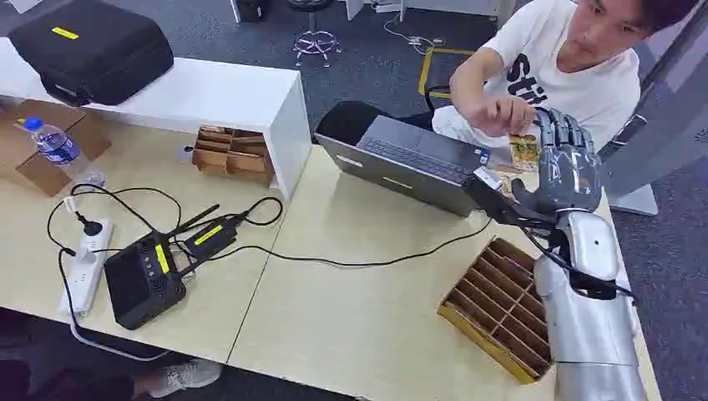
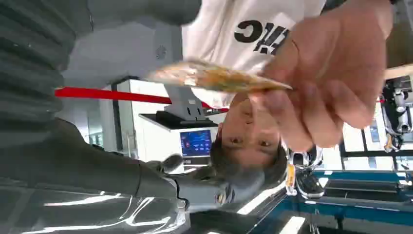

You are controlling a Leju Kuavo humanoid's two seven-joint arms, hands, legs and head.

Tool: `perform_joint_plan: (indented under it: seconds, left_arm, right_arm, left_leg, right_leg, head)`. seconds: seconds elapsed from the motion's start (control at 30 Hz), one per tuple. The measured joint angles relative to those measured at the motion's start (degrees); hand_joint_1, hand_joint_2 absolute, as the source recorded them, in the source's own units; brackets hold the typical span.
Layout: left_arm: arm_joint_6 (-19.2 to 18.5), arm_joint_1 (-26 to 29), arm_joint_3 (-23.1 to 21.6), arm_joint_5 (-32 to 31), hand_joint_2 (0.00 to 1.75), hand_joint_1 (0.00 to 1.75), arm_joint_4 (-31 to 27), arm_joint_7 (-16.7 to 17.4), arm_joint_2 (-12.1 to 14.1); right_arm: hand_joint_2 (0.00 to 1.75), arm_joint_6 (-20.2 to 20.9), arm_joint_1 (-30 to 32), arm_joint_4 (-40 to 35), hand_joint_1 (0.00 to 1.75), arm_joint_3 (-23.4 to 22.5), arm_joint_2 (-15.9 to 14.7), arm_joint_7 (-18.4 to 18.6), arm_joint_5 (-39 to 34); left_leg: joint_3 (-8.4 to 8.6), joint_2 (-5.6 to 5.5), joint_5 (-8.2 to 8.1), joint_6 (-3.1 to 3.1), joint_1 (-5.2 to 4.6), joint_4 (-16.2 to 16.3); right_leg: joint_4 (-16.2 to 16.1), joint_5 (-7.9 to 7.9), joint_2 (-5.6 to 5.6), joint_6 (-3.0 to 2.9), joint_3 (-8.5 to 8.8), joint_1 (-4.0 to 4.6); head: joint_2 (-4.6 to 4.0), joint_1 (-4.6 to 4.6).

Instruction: Pass the card to the sensor for recognition and then transmit it.

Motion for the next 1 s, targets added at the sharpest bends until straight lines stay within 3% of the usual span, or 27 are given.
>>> perform_joint_plan:
  seconds: [0.73,1.0]
  left_arm:
    - [0.04,-0.01,-0.79,-0.02,1.75,0.0,0.0,0.13,0.0]
    - [0.18,0.0,-0.81,0.07,1.75,0.0,0.0,0.15,-0.02]
  right_arm:
    - [1.75,-1.49,1.27,-3.13,1.75,-2.56,0.87,-3.17,-0.61]
    - [1.75,-3.34,4.99,-8.25,1.75,-2.73,0.98,-9.06,-6.8]
  left_leg:
    - [0.0,0.01,0.01,0.0,0.0,0.0]
    - [0.0,-0.02,0.0,0.0,0.0,0.0]
  right_leg:
    - [0.0,0.01,0.01,0.0,-0.02,0.0]
    - [0.0,0.0,-0.01,0.0,-0.03,0.0]
  head:
    - [0.0,0.0]
    - [0.0,0.0]
